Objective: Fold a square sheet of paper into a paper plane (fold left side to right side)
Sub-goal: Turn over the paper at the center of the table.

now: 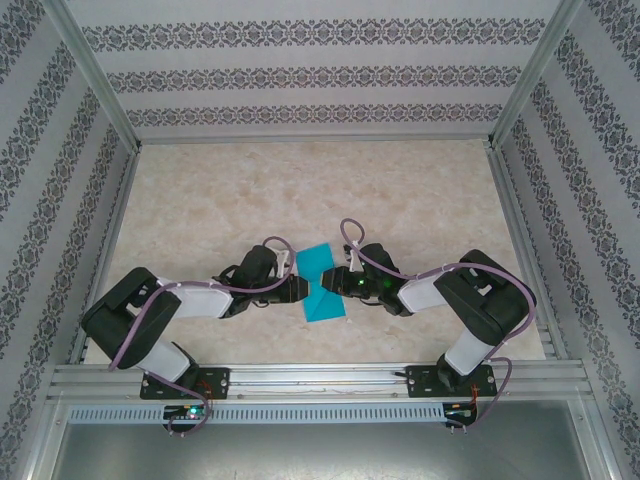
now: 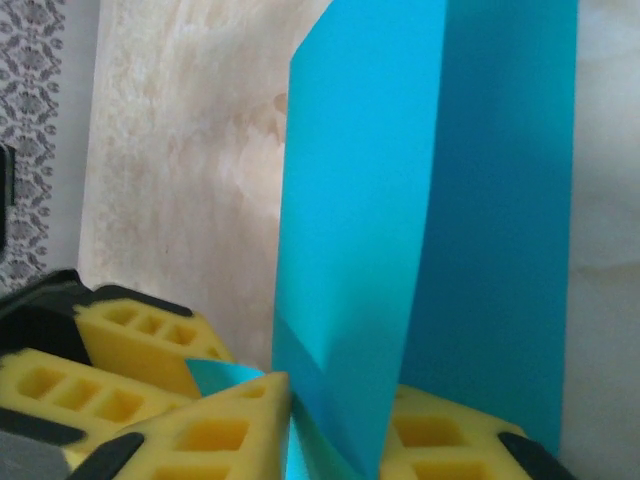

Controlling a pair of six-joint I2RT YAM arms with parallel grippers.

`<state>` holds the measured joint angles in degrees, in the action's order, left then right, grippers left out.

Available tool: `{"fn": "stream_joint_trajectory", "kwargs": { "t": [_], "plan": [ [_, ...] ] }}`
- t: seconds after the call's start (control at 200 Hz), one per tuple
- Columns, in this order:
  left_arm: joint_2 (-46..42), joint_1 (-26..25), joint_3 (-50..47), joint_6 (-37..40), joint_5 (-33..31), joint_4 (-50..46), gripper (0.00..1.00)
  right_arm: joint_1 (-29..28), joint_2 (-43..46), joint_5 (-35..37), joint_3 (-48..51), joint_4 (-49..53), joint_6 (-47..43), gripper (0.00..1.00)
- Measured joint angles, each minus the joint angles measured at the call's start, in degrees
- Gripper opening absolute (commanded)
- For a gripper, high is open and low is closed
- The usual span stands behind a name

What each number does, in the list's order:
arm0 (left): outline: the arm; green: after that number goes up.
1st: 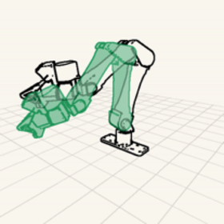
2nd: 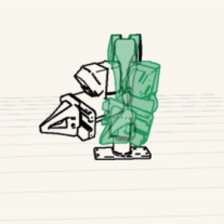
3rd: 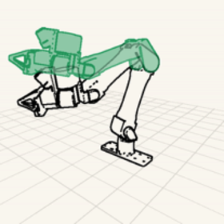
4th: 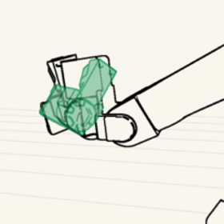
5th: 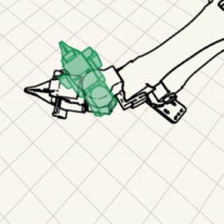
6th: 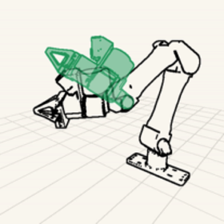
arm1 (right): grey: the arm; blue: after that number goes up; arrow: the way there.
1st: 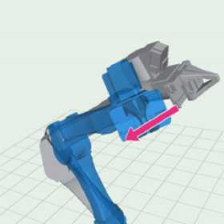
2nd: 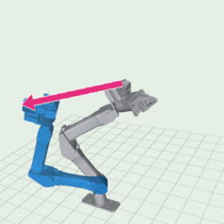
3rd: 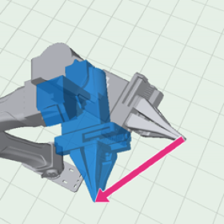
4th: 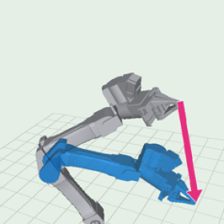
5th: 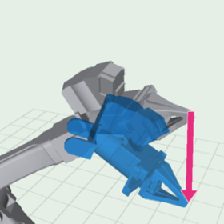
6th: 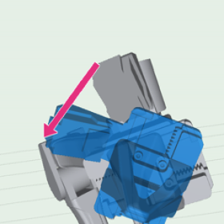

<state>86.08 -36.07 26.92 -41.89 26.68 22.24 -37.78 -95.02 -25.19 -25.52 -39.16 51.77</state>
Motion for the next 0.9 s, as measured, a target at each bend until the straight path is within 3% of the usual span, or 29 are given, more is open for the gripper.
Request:
{"fn": "stream_joint_trajectory", "kwargs": {
  "t": [0.1, 0.36, 0.495, 0.56, 0.71, 0.899],
  "plan": [
    [-4.7, 0.6, -0.2, 1.0, -1.2, -2.2, 0.39, 0.0, 1.0, 0.3, 0.0, 0.4, -0.7, 0.0],
    [-22.2, 2.3, -0.4, 3.5, -5.6, -8.3, 0.63, 0.6, 10.1, 0.6, 0.0, 0.8, -2.7, 0.0],
    [-30.5, 3.7, -2.1, 3.5, -6.4, -9.4, 0.91, 2.1, 17.6, 1.0, 0.3, 0.4, -4.1, 0.0],
    [-33.9, 4.5, -3.3, 2.6, -5.9, -9.2, 0.99, 2.8, 21.6, 1.2, 0.7, 0.1, -4.4, 0.0],
    [-37.3, 6.9, -5.7, -2.4, -1.4, -3.7, 1.0, 3.5, 30.5, 1.7, 1.2, -0.7, -4.9, 0.0],
    [-32.1, 7.3, -5.0, -9.8, 8.0, 8.5, 0.96, 3.6, 36.0, 1.7, 1.6, -4.2, -3.7, 0.0]
  ]
}}
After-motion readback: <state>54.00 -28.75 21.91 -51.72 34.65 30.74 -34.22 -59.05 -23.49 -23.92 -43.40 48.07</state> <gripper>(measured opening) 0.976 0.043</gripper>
